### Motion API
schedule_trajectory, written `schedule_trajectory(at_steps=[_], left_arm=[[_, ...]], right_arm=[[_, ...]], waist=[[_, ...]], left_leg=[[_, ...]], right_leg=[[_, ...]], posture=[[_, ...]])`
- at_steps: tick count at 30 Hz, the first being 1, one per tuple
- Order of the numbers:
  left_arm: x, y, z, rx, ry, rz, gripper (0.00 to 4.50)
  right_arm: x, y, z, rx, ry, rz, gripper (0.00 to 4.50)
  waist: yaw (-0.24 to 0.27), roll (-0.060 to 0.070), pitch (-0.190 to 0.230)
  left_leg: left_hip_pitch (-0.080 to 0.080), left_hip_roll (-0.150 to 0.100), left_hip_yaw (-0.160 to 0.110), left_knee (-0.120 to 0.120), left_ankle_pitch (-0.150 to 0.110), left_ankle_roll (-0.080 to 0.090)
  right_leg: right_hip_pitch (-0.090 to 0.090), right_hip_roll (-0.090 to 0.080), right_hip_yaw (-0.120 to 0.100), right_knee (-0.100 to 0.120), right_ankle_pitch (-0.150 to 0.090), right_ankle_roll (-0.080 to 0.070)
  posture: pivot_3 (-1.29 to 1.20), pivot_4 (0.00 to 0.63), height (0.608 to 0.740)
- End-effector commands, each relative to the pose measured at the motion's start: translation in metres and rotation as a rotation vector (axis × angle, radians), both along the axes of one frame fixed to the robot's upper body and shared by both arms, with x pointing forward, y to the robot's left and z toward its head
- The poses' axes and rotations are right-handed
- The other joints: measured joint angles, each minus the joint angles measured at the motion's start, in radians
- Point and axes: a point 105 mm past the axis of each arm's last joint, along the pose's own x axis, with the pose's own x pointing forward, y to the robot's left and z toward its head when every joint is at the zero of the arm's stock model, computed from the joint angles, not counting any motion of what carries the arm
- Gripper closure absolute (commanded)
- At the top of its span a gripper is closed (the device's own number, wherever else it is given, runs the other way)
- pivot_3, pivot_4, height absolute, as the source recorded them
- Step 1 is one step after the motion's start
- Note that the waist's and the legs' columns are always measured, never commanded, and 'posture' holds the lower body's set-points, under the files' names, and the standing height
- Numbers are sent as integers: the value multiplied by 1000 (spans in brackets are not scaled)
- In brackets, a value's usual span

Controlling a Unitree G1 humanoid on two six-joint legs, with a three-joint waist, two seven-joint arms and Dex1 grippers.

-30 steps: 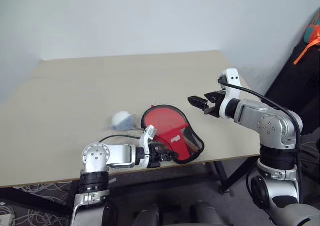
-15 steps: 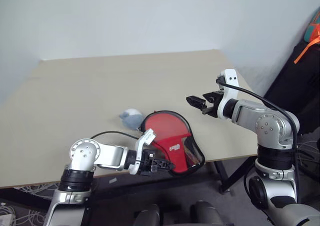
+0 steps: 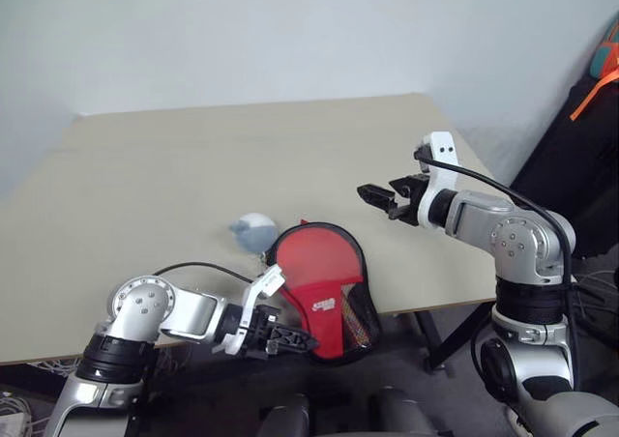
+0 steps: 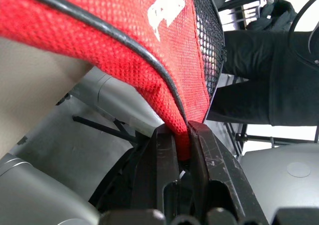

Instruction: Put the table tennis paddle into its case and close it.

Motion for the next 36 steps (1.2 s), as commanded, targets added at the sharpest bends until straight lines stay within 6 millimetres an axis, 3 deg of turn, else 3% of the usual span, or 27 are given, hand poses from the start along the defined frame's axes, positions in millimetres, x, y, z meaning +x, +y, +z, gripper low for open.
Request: schedule_trajectory(at_steps=[1,3,6,14,16,19,21,24,27,29,32,36], left_arm=[[5,2,0,28,-70,12,4242],[4,5,-4,41,-69,13,4242],[2,7,-1,29,-81,3,3568],[4,25,36,-11,-204,-10,812],[0,37,57,-4,-302,-38,102],[5,48,85,-37,-425,-48,7],[33,60,99,-4,-593,31,0],[84,83,115,50,-781,219,0],[120,98,125,77,-902,378,0],[141,107,126,95,-962,495,0],[155,110,117,107,-973,566,0],[165,106,102,103,-957,613,0]], right_arm=[[1,3,15,13,-58,19,0],[1,4,15,12,-57,26,0],[1,5,15,9,-56,31,0],[-1,5,11,-7,-51,48,0],[-1,5,10,-11,-53,58,0],[-2,6,10,-13,-56,76,184],[-1,10,10,-15,-62,93,637],[-1,20,9,-18,-76,124,1646],[1,30,4,-33,-80,147,2702],[1,39,-3,-45,-78,166,3504],[2,50,-12,-62,-73,185,4480],[3,65,-26,-87,-64,213,4480]], waist=[[0,0,0],[0,0,0],[0,0,0],[-1,0,1],[-4,0,2],[-4,2,3],[0,3,4],[1,3,4],[0,2,4],[-1,2,3],[-1,1,3],[0,1,3]], left_leg=[[0,0,0,0,0,0],[0,0,0,0,0,0],[0,0,0,0,0,0],[-1,1,1,0,0,0],[-1,1,1,0,0,0],[-1,1,2,0,0,0],[-1,1,2,0,0,0],[-1,1,1,2,1,0],[-1,1,2,3,1,0],[-1,1,2,3,1,0],[-1,1,3,0,1,0],[-2,2,2,-1,1,0]], right_leg=[[0,0,0,0,0,0],[0,0,0,0,0,0],[0,0,0,0,0,0],[-1,0,0,1,0,0],[-1,0,0,1,0,0],[-3,1,1,1,0,0],[-3,0,1,1,0,0],[-2,1,0,1,0,0],[0,1,0,1,1,-1],[-1,1,1,1,3,2],[-2,1,1,1,3,2],[-4,1,1,1,4,2]], posture=[[0,0,739],[0,0,739],[0,0,739],[0,0,739],[0,0,739],[0,0,739],[0,0,739],[0,0,739],[0,0,739],[0,0,739],[0,0,739],[0,0,739]])
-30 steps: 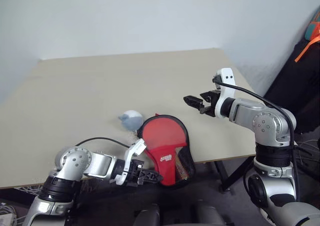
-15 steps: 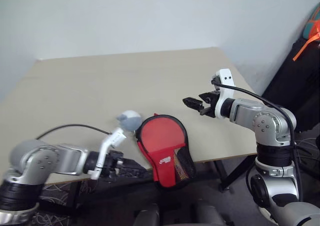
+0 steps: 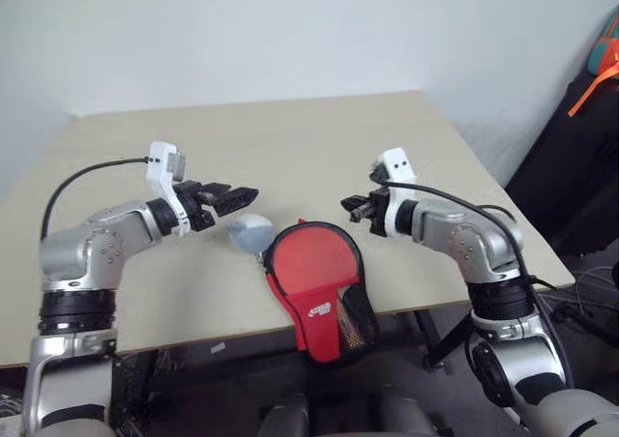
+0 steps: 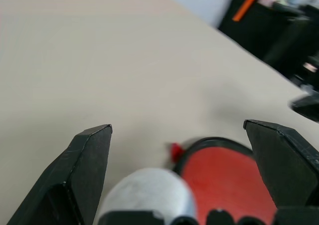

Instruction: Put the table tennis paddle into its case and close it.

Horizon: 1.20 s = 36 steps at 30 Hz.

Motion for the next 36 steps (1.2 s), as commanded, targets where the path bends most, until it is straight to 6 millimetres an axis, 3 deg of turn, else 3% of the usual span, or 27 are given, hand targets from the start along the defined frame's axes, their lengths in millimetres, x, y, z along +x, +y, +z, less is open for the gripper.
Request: schedule_trajectory(at_steps=[1,12,21,28,32,36], left_arm=[[11,1,10,4,-70,41,0],[28,11,-46,-39,48,162,0],[27,-13,-73,-83,121,121,0],[-5,-31,-91,-61,228,-13,0],[-32,-23,-109,-8,306,-42,0],[-43,-16,-114,0,328,-26,0]], right_arm=[[1,16,4,-8,-57,46,4480],[-9,44,-46,-50,22,142,4480],[-17,48,-79,-119,63,181,4480],[-15,44,-83,-125,71,165,4480],[-13,43,-83,-124,72,155,4480],[-13,42,-84,-124,74,151,4480]], waist=[[0,0,0],[0,-1,-1],[0,-1,-1],[-2,-1,-1],[-3,-1,-2],[-3,0,-4]], left_leg=[[0,0,0,1,0,0],[0,0,-1,7,0,0],[2,0,-2,8,1,0],[10,0,-2,6,0,0],[11,0,-2,6,0,0],[12,0,-2,5,0,0]], right_leg=[[0,0,0,0,0,0],[4,1,-1,1,4,1],[6,1,-1,1,5,1],[12,1,-1,0,4,1],[13,1,-1,0,4,1],[14,1,-1,0,4,1]], posture=[[0,0,739],[0,0,739],[0,0,739],[0,0,739],[0,0,739],[0,0,739]])
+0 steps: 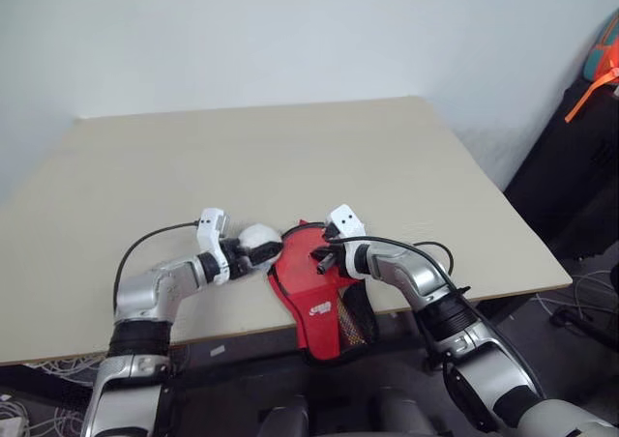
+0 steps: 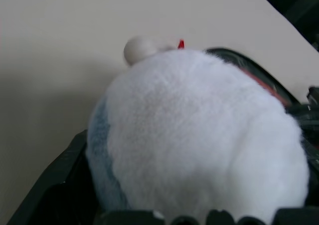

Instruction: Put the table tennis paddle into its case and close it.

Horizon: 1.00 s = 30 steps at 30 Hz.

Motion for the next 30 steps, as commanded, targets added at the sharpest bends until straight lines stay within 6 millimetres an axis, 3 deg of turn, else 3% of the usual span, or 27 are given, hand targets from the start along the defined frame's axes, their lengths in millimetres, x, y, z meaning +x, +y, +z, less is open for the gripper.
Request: schedule_trajectory(at_steps=[1,11,17,22,26,30], left_arm=[[-10,8,-15,22,75,30,0],[0,-1,-9,2,6,63,0],[17,-2,12,-37,-71,95,1863],[38,17,34,-64,-125,179,3263],[60,29,58,-85,-176,230,3441],[73,25,68,-94,-196,226,3441]], right_arm=[[3,-3,3,5,-11,-17,4480],[2,0,0,0,-4,-13,4480],[2,-3,-3,-11,-3,-18,4500],[1,-4,-7,-19,1,-17,4500],[-2,-3,-10,-32,0,2,4500],[-4,-3,-16,-39,-5,21,4500]], waist=[[0,0,-1],[2,0,-6],[3,0,-7],[2,-2,-8],[2,-3,-8],[1,-3,-9]], left_leg=[[0,0,0,0,0,0],[1,0,0,0,0,0],[1,0,0,1,0,0],[1,0,-1,2,0,0],[0,0,-1,2,0,0],[0,0,-1,2,0,0]], right_leg=[[0,0,0,0,0,0],[2,0,0,0,0,0],[2,0,0,0,0,0],[2,0,-1,0,0,0],[1,1,-2,0,0,0],[1,1,-2,0,0,0]], posture=[[0,0,739],[0,0,739],[0,0,739],[0,0,739],[0,0,739],[0,0,739]])
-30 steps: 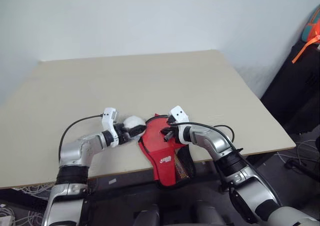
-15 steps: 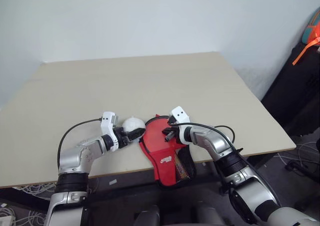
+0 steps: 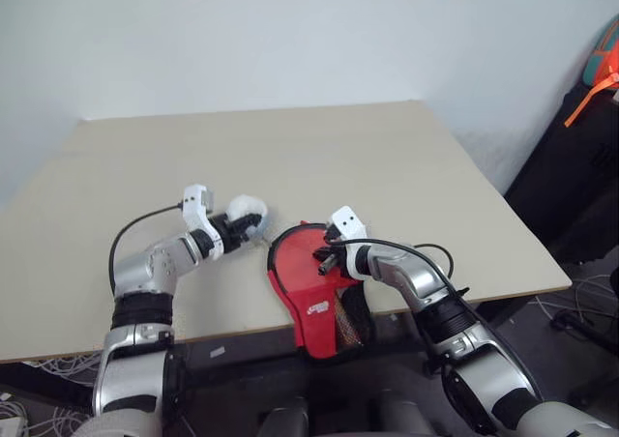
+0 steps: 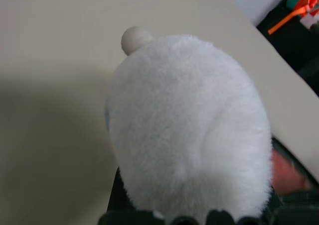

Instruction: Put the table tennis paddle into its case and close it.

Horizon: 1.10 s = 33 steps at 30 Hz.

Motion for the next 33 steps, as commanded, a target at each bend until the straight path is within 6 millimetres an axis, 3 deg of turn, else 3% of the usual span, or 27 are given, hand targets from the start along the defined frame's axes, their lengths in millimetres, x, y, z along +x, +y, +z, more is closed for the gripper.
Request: schedule_trajectory(at_steps=[1,9,19,26,33], left_arm=[[19,8,38,25,-133,36,3441],[32,-19,41,10,-140,-22,3441],[50,-46,28,51,-114,-10,3441],[69,-71,39,98,-163,21,3441],[75,-111,53,112,-206,-28,3441]], right_arm=[[-5,-3,-13,-28,14,18,4500],[-7,-10,-32,-40,10,25,4500],[-6,-8,-32,-43,-2,36,4500],[-5,-6,-30,-44,-7,42,4500],[-3,-9,-29,-54,-12,36,4500]], waist=[[0,0,0],[-1,-2,-1],[2,-4,-2],[2,-5,-3],[3,-5,-3]], left_leg=[[0,0,0,0,0,0],[0,0,0,0,0,0],[1,0,-1,0,0,0],[1,0,-1,1,0,0],[-1,-1,-1,1,0,0]], right_leg=[[0,0,0,0,0,0],[0,0,0,0,0,0],[2,0,0,0,0,0],[2,0,-1,0,0,0],[2,0,-1,0,0,0]], posture=[[0,0,739],[0,0,739],[0,0,739],[0,0,739],[0,0,739]])
